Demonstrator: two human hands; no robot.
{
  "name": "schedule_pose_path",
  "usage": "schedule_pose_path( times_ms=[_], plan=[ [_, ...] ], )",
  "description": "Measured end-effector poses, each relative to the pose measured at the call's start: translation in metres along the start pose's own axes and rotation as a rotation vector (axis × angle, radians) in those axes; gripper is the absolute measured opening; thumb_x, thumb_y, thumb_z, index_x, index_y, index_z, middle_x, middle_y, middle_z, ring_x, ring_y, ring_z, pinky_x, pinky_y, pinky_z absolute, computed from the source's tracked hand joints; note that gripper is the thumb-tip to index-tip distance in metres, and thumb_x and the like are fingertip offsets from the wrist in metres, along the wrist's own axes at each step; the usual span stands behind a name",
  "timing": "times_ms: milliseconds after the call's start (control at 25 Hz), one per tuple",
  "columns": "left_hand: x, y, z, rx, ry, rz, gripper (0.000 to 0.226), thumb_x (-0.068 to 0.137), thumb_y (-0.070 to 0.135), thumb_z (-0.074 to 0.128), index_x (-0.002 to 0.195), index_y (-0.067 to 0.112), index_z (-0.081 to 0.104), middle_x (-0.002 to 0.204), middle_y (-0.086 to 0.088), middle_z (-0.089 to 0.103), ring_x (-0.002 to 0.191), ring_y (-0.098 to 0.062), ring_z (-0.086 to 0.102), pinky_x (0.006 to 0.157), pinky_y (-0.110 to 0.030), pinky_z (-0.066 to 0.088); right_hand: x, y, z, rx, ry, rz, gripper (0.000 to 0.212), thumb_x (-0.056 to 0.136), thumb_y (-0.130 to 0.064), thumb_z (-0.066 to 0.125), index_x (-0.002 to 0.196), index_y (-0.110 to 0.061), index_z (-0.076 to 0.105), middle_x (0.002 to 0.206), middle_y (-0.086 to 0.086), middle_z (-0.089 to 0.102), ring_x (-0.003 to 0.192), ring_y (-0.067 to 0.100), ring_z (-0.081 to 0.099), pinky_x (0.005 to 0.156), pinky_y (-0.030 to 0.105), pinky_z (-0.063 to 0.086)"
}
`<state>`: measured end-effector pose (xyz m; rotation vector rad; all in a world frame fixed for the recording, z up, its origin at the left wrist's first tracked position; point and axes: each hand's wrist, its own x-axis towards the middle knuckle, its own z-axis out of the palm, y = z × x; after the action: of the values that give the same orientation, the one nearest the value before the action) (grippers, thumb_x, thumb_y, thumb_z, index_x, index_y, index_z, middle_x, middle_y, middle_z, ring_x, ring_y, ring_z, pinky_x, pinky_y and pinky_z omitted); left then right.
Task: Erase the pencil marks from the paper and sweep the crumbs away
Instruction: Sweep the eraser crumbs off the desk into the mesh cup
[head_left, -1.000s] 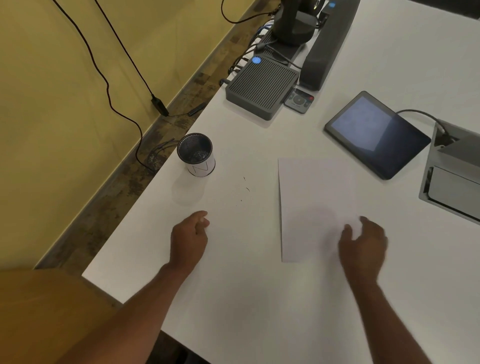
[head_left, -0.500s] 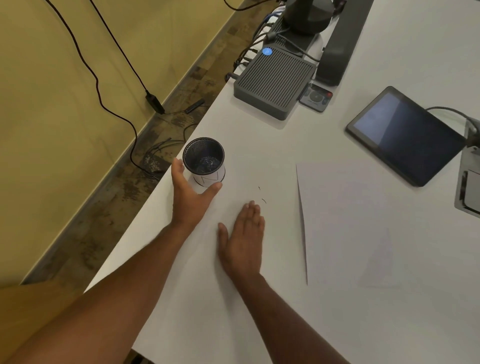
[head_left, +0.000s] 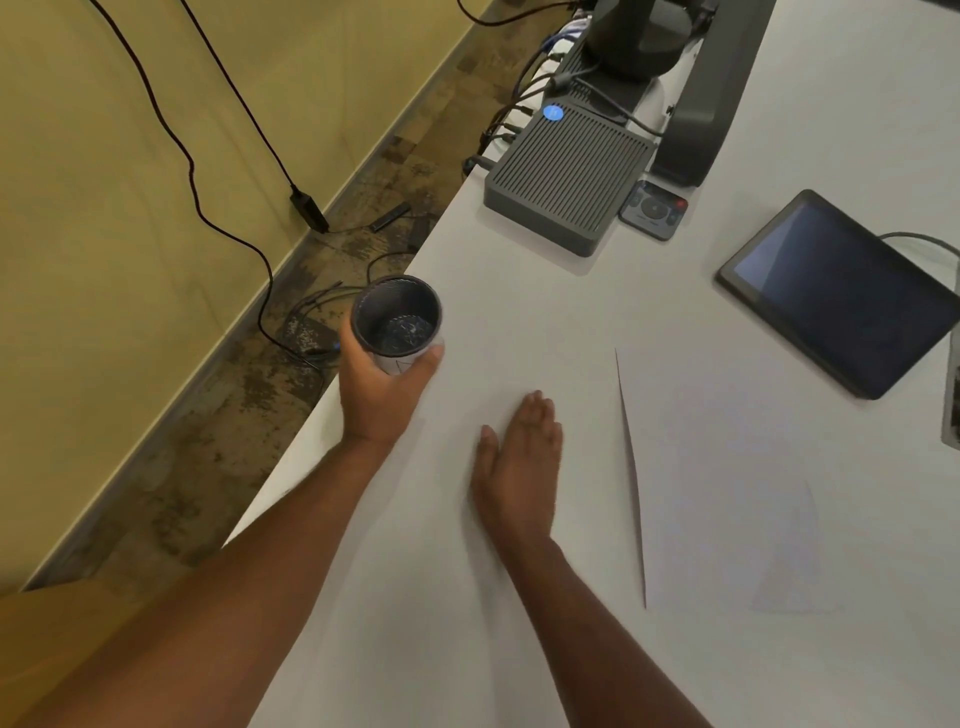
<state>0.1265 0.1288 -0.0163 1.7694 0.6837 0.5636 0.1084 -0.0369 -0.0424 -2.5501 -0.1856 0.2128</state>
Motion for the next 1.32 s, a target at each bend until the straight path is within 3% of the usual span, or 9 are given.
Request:
schedule_pose_path(
  times_ms=[160, 280, 360, 640, 720, 800, 920, 1040, 1320],
  plan=[
    [0.028, -0.013, -0.046, 0.037, 0.133, 0.012, 0.096, 0.075, 0.030, 0.091, 0.153, 0.022, 0.034, 0.150, -0.003, 0.051, 0.132, -0.013, 0.048, 0.091, 0.005, 0.038, 0.003, -0.015, 0.002, 0.275, -0.059, -0.161, 0.055, 0.103, -0.032, 0.031, 0.153, -0.013, 0.017, 0.159, 0.001, 0.021, 0.144, 0.005, 0.012, 0.118, 0.020, 0.001],
    [0.045, -0.036, -0.085, 0.060, 0.157, 0.057, 0.089, 0.071, 0.030, 0.092, 0.143, 0.041, 0.039, 0.145, 0.003, 0.053, 0.135, -0.018, 0.051, 0.096, -0.002, 0.043, 0.016, 0.013, -0.010, 0.272, 0.167, 0.061, 0.054, 0.102, -0.030, 0.030, 0.151, -0.008, 0.025, 0.157, 0.006, 0.028, 0.145, 0.014, 0.019, 0.120, 0.027, 0.005],
    [0.046, -0.056, -0.105, 0.098, 0.136, 0.051, 0.085, 0.070, 0.033, 0.093, 0.134, 0.055, 0.041, 0.142, 0.007, 0.055, 0.133, -0.019, 0.053, 0.096, -0.007, 0.047, 0.025, 0.026, -0.012, 0.118, 0.147, 0.096, 0.054, 0.103, -0.028, 0.030, 0.151, -0.003, 0.021, 0.157, 0.012, 0.027, 0.147, 0.018, 0.015, 0.121, 0.032, 0.004],
    [0.033, -0.093, -0.113, 0.084, 0.057, -0.148, 0.091, 0.053, 0.066, 0.091, 0.129, 0.066, 0.042, 0.122, 0.046, 0.055, 0.124, -0.008, 0.058, 0.091, -0.019, 0.049, 0.018, -0.033, 0.018, -0.008, -0.165, -0.354, 0.054, 0.104, -0.027, 0.032, 0.152, -0.005, 0.020, 0.158, 0.010, 0.023, 0.147, 0.018, 0.016, 0.120, 0.028, 0.002],
    [0.034, -0.093, -0.112, 0.086, 0.030, -0.161, 0.093, 0.049, 0.074, 0.090, 0.129, 0.065, 0.043, 0.126, 0.039, 0.057, 0.123, -0.008, 0.058, 0.090, -0.020, 0.050, 0.016, -0.031, 0.009, 0.238, -0.219, -0.322, 0.052, 0.103, -0.025, 0.034, 0.153, -0.013, 0.024, 0.158, 0.002, 0.026, 0.144, 0.007, 0.019, 0.118, 0.019, 0.006],
    [0.034, -0.094, -0.111, 0.075, 0.015, -0.168, 0.097, 0.049, 0.078, 0.089, 0.133, 0.058, 0.044, 0.132, 0.025, 0.060, 0.124, -0.010, 0.059, 0.091, -0.022, 0.051, 0.008, -0.017, -0.002, 0.423, -0.073, -0.110, 0.053, 0.100, -0.024, 0.036, 0.152, -0.016, 0.028, 0.156, -0.002, 0.031, 0.142, 0.005, 0.024, 0.118, 0.022, 0.015],
    [0.031, -0.092, -0.108, 0.059, -0.027, -0.194, 0.102, 0.047, 0.080, 0.088, 0.135, 0.052, 0.045, 0.134, 0.017, 0.060, 0.124, -0.009, 0.059, 0.093, -0.024, 0.050, -0.019, 0.001, -0.003, 0.164, 0.116, 0.126, 0.061, 0.099, -0.035, 0.030, 0.152, -0.007, 0.020, 0.159, 0.008, 0.023, 0.147, 0.017, 0.015, 0.121, 0.036, 0.010],
    [0.033, -0.092, -0.108, 0.083, -0.095, -0.193, 0.109, 0.043, 0.085, 0.084, 0.138, 0.047, 0.044, 0.135, 0.014, 0.059, 0.121, -0.009, 0.058, 0.093, -0.023, 0.048, -0.038, -0.011, 0.019, -0.086, 0.063, 0.020, 0.072, 0.099, -0.044, 0.031, 0.151, 0.002, 0.013, 0.159, 0.017, 0.016, 0.148, 0.025, 0.006, 0.121, 0.041, 0.006],
    [0.038, -0.102, -0.104, 0.100, -0.134, -0.188, 0.110, 0.055, 0.053, 0.089, 0.150, 0.027, 0.039, 0.149, -0.003, 0.055, 0.136, -0.023, 0.052, 0.112, -0.047, 0.048, -0.001, -0.081, 0.055, -0.033, -0.094, -0.210, 0.065, 0.102, -0.044, 0.027, 0.153, -0.009, 0.008, 0.161, 0.009, 0.014, 0.148, 0.016, 0.004, 0.118, 0.029, -0.002]
  ],
)
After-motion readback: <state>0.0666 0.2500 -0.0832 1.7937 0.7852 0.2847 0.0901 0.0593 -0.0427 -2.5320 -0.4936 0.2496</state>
